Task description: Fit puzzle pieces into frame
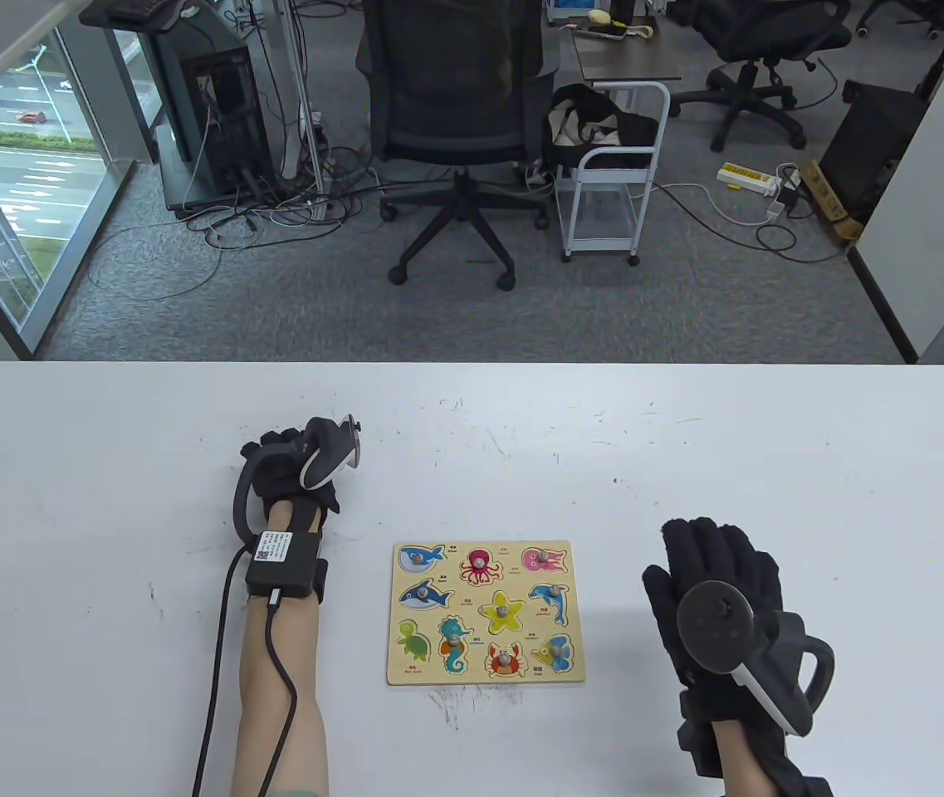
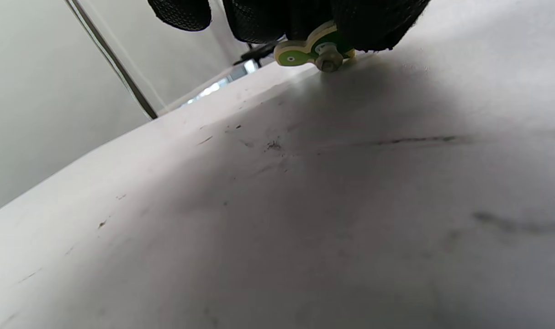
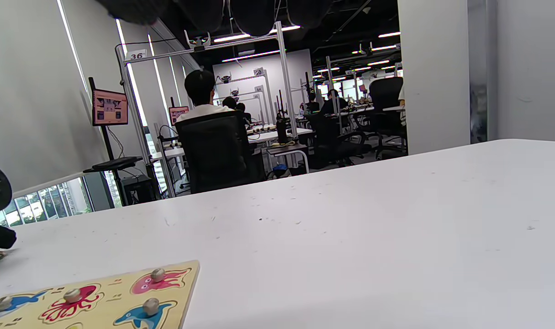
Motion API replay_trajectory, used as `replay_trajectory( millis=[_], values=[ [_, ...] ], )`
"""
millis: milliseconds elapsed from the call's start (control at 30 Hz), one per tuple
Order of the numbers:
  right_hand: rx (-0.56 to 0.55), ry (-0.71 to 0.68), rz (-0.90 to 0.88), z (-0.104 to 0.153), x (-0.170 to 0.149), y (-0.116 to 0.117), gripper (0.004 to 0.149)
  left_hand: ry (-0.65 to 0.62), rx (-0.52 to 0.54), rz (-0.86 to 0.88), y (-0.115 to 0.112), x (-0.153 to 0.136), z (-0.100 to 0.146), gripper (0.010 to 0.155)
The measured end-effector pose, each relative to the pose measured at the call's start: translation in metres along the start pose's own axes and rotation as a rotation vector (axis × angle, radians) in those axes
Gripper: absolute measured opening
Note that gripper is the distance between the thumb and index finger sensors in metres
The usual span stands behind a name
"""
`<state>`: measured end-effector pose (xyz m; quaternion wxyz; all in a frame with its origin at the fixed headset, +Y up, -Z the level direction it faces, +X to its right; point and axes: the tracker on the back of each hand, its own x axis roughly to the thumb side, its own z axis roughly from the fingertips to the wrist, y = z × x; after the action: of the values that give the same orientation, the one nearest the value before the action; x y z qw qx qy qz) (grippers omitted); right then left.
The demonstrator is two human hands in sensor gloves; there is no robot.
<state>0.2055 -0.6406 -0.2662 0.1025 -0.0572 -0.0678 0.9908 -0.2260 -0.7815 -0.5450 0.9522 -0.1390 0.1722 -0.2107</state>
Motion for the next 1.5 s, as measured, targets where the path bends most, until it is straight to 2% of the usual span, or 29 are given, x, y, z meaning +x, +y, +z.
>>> replay_trajectory(
  millis=[33, 300, 500, 667, 800, 933, 1100, 1267, 1333, 1400, 1500],
  values=[
    [0.002, 0.0, 0.003, 0.0, 0.0, 0.001, 0.06, -0.002, -0.018, -0.005, -0.002, 0.0, -0.001, 0.06],
    [0.016, 0.004, 0.022, -0.002, 0.002, 0.005, 0.061, 0.037, 0.041, -0.051, -0.003, 0.002, -0.001, 0.057],
    [0.016, 0.008, 0.017, 0.0, 0.001, 0.003, 0.061, 0.063, 0.13, -0.071, 0.004, -0.005, 0.009, 0.048],
    [-0.003, -0.005, -0.012, 0.002, 0.0, -0.003, 0.061, 0.02, 0.183, -0.023, 0.019, -0.018, 0.024, 0.048],
    [0.001, -0.024, -0.007, 0.002, 0.002, 0.0, 0.06, -0.023, 0.246, 0.055, 0.042, -0.033, 0.051, 0.048],
    [-0.006, -0.059, 0.008, 0.004, 0.009, 0.0, 0.06, -0.082, 0.252, 0.219, 0.064, -0.05, 0.077, 0.049],
    [-0.01, -0.1, 0.013, 0.005, 0.015, 0.004, 0.06, -0.145, 0.311, 0.412, 0.084, -0.067, 0.117, 0.049],
    [-0.005, -0.129, 0.001, 0.005, 0.017, 0.007, 0.061, -0.272, 0.306, 0.76, 0.088, -0.077, 0.158, 0.048],
    [-0.024, -0.153, -0.005, 0.007, 0.021, 0.007, 0.061, -0.38, 0.314, 0.974, 0.085, -0.077, 0.18, 0.048],
    [-0.038, -0.171, 0.003, 0.009, 0.024, 0.006, 0.061, -0.41, 0.354, 1.084, 0.083, -0.074, 0.201, 0.048],
    [-0.049, -0.22, -0.002, 0.011, 0.031, 0.008, 0.061, -0.504, 0.389, 1.122, 0.083, -0.063, 0.231, 0.048]
  ],
)
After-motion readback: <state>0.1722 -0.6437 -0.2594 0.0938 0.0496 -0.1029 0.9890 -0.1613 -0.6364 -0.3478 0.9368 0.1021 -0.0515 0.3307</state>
